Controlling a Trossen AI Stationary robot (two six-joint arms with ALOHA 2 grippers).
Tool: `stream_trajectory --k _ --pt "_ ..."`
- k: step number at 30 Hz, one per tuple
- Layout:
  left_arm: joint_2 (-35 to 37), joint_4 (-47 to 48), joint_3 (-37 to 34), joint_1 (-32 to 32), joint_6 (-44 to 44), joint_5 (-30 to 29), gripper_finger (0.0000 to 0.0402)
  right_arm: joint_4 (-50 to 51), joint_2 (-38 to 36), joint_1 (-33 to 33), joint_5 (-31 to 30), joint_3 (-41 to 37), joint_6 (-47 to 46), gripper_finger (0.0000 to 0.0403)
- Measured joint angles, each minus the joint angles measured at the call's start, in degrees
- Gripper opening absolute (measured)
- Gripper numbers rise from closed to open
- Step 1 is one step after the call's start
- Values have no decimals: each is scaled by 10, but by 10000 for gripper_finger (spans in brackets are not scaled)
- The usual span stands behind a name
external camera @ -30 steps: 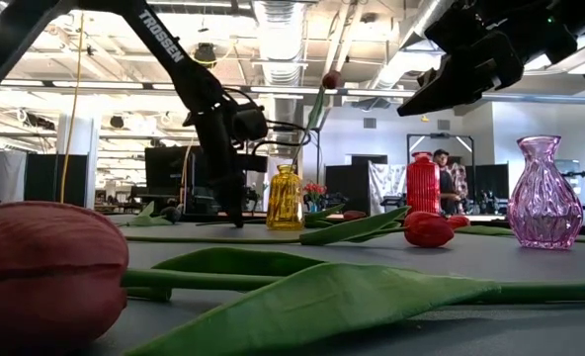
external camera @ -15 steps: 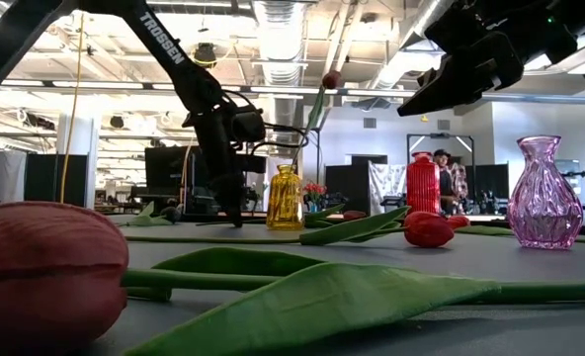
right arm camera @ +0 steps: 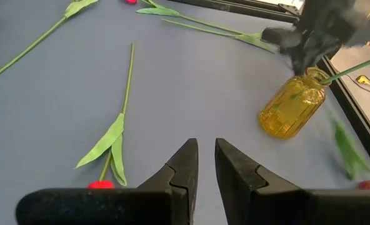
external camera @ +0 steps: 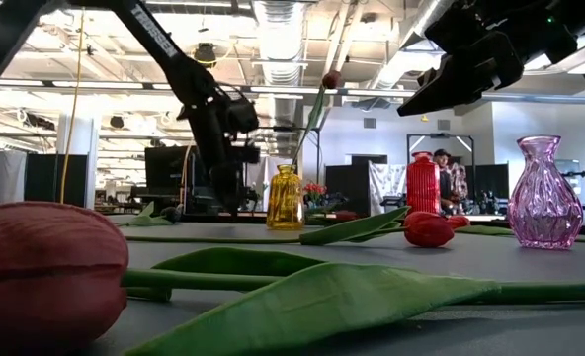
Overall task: Sort flowers into vase by color
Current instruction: Put the top pink flower into the yellow vase
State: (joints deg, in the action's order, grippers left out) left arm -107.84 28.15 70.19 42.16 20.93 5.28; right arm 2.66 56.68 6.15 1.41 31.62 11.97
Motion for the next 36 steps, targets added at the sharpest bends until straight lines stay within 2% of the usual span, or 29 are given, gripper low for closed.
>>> stream_trajectory --k 5,9,14,19,23,28,33,36 --pt "49 -2 0 7 -10 12 0 0 0 0 0 0 0 82" --pt "97 -23 -1 14 -29 57 0 0 0 0 0 0 0 82" --pt "171 -123 -33 26 -73 110 0 0 0 0 0 0 0 82" --pt "237 -271 -94 43 -167 98 0 0 0 -1 0 0 0 82" --pt "268 -438 -166 45 -251 97 0 0 0 -1 0 0 0 82" --pt "272 -695 -271 26 -353 112 0 -1 0 -1 0 0 0 82" --pt "258 -910 -359 -13 -399 61 0 -3 0 -1 0 0 0 82" --pt "239 -998 -385 -44 -401 28 0 -11 0 -1 0 0 0 82"
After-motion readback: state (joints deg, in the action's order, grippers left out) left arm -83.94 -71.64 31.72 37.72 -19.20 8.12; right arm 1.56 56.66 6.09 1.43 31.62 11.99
